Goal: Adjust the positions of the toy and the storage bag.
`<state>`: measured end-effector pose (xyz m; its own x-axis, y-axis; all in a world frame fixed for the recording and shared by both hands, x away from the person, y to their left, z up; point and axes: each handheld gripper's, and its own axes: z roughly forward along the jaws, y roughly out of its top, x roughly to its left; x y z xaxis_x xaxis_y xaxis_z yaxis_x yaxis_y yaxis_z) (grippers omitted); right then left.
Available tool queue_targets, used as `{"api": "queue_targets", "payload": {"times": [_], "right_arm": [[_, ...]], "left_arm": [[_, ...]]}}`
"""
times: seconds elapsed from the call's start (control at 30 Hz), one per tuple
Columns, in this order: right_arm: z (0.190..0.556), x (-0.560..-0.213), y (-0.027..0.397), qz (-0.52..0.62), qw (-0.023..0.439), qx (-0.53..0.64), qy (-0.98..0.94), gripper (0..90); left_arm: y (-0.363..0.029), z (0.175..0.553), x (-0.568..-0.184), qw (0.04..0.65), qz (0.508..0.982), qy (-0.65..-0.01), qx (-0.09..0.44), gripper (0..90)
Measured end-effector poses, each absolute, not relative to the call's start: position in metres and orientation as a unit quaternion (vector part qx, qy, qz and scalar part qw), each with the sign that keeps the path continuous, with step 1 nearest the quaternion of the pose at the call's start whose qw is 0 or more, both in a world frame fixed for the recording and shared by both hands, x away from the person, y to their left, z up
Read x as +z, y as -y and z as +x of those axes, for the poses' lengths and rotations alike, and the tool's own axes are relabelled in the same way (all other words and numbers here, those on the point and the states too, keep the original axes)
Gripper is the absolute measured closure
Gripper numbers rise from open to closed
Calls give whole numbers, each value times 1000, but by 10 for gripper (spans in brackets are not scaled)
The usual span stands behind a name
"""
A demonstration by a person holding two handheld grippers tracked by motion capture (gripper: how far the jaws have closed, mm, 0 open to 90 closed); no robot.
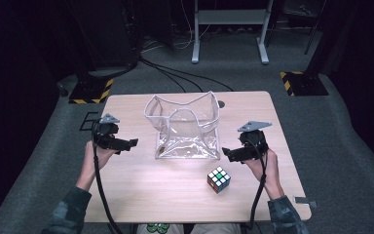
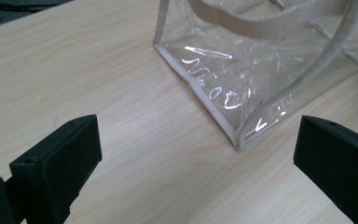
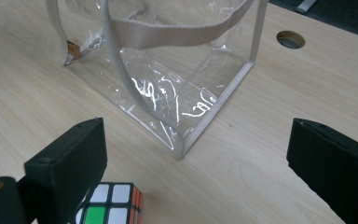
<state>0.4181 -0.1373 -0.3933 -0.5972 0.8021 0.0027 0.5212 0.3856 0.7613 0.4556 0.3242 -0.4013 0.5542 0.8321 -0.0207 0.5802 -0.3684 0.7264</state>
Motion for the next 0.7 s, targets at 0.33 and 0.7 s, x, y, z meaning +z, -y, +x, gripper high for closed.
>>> {"api": "queue_targets", "payload": {"times": [0.33,0.7], "right_arm": [[398,-419,138,411,186,379,-808,28],[374,-454,146,414,191,400,-795,0]], "left_arm": [[-329,439,-448,354,803,-455,155,10],[-328,422,-489,349,805,-456,148,3]]}}
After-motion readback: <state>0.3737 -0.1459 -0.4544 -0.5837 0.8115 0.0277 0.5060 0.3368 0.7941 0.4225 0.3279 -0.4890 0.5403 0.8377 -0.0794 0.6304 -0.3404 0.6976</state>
